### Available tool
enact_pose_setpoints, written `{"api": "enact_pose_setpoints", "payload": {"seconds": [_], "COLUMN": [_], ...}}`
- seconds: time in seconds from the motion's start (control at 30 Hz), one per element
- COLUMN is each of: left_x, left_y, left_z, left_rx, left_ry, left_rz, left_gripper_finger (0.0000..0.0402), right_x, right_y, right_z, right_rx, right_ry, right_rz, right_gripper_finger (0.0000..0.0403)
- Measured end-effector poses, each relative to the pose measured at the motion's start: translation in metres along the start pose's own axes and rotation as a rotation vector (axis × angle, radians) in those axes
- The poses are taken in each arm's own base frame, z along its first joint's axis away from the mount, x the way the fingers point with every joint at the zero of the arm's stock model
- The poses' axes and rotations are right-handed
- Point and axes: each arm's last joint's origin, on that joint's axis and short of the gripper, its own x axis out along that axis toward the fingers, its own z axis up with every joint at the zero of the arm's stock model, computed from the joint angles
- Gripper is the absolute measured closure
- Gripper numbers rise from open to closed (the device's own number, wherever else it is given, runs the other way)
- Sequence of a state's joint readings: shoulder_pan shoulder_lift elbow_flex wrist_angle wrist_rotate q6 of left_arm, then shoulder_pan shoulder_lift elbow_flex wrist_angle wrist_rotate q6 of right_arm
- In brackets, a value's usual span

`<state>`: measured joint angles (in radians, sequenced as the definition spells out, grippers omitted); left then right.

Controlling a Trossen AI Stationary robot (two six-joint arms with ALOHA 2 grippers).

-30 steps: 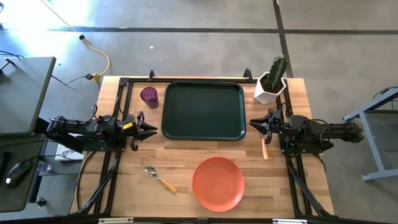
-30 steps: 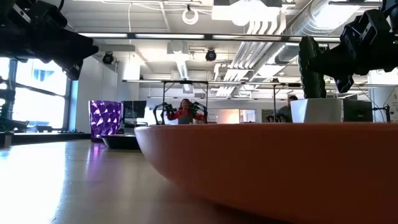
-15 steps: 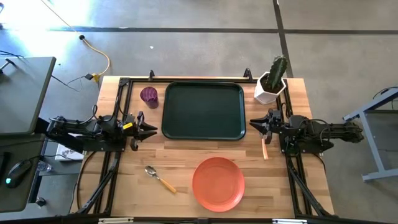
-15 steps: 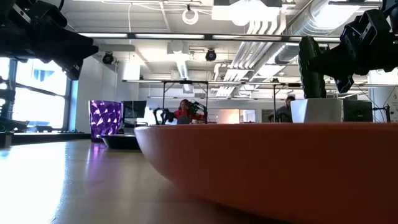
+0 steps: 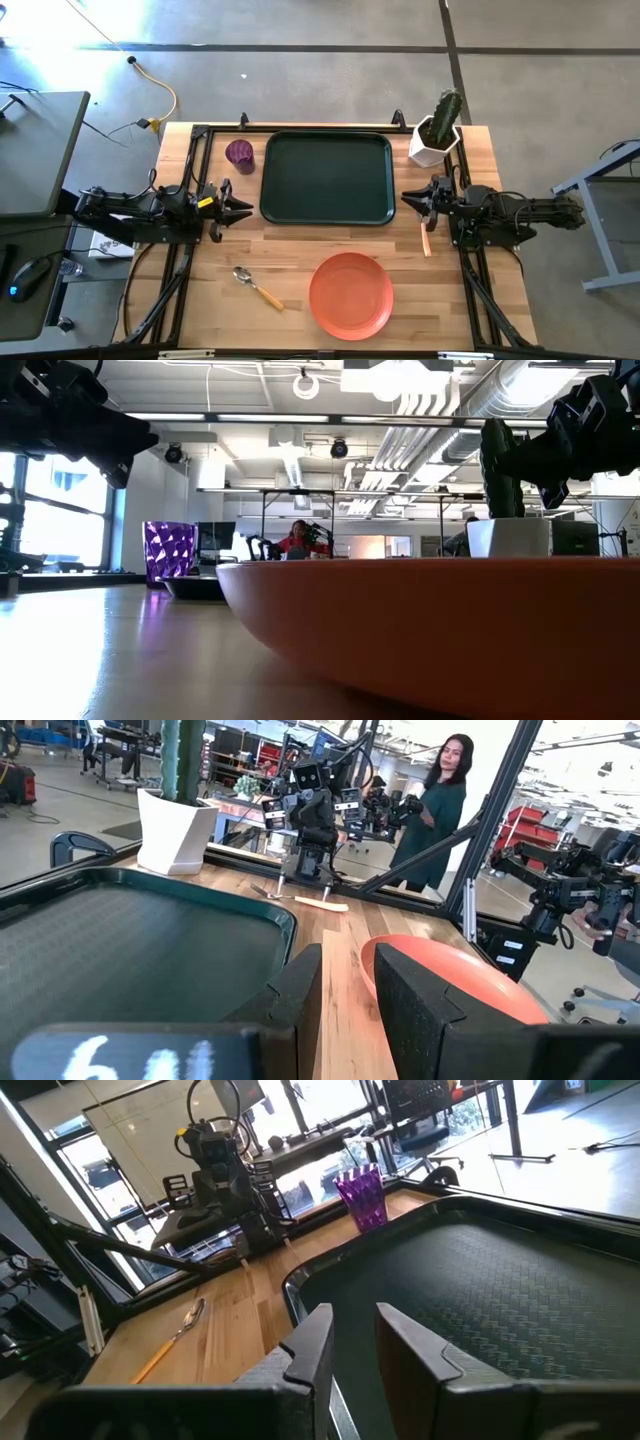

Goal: Pick and place plate/cup/fork/spoon on tray
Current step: Put the orange plate on the black serving tray

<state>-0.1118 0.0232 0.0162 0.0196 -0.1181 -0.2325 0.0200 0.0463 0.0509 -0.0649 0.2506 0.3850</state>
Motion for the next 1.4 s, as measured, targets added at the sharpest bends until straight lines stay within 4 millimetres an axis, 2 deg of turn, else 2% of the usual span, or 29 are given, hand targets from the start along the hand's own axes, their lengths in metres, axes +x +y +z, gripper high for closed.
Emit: {"api": "enact_pose_setpoints", "payload": {"seconds": [0.33, 0.67, 0.83, 0.93, 1.03, 1.17, 1.4], "left_x": [0.0, 0.0, 0.0, 0.0, 0.0, 0.0, 0.0], "left_y": [0.0, 0.0, 0.0, 0.0, 0.0, 0.0, 0.0], "left_z": [0.0, 0.0, 0.0, 0.0, 0.0, 0.0, 0.0], "left_rx": [0.0, 0.0, 0.0, 0.0, 0.0, 0.0, 0.0], "left_ry": [-0.001, 0.0, -0.001, -0.001, -0.001, -0.001, -0.001], "left_rz": [0.001, 0.001, 0.001, 0.001, 0.001, 0.0, 0.001], "left_gripper_finger": [0.0316, 0.0316, 0.0316, 0.0316, 0.0316, 0.0316, 0.0316], "right_x": [0.0, -0.011, -0.02, -0.024, -0.028, -0.028, -0.007], "right_y": [0.002, 0.013, 0.017, 0.018, 0.023, 0.031, 0.048], "right_z": [0.006, 0.043, 0.057, 0.064, 0.079, 0.099, 0.125], "right_rx": [0.018, 0.123, 0.105, 0.099, 0.094, 0.075, 0.222], "right_ry": [-0.065, -0.447, -0.62, -0.668, -0.654, -0.553, -0.173], "right_rz": [0.021, 0.139, 0.185, 0.194, 0.19, 0.157, 0.075], "right_gripper_finger": [0.0334, 0.0334, 0.0334, 0.0334, 0.0334, 0.0334, 0.0334]}}
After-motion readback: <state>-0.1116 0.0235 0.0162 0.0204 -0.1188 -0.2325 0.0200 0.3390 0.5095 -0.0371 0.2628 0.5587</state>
